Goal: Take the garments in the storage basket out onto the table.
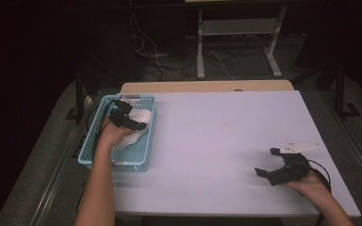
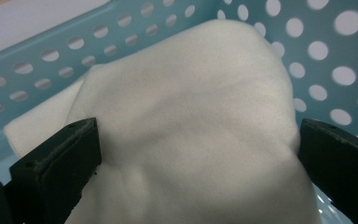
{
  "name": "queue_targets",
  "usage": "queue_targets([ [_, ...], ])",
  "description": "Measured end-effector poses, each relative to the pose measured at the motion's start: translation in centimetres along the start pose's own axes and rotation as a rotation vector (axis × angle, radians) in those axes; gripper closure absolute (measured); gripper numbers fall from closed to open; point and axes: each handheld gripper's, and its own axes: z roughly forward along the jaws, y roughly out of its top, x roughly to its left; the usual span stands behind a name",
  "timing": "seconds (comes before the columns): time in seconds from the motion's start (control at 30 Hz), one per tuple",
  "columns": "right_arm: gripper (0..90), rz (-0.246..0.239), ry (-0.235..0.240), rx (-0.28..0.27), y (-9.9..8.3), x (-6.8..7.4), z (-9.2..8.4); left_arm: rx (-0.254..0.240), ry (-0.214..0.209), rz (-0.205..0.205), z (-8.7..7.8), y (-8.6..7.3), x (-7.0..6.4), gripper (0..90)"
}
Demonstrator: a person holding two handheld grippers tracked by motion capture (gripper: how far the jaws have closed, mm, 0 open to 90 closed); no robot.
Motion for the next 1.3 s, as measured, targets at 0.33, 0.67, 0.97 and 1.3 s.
queue_targets([
  [0.33,0.0,0.000,0.000,-0.005,0.0,0.0,0.0,0.038,0.031,0.043,0.7,-0.2,-0.5,0.0],
  [0.67,0.0,0.000,0.000,0.000,0.0,0.0,0.0,0.044,0.056,0.083,1.0,-0.5,-0.8,0.0],
  [0.97,0.0,0.000,-0.001,-0.002,0.0,0.0,0.0,0.067,0.086,0.122,1.3,-0.5,-1.1,0.0],
  [1.3,0.0,-0.001,-0.001,-0.001,-0.1,0.0,-0.1,0.065,0.088,0.136,0.9,-0.6,-1.1,10.2],
])
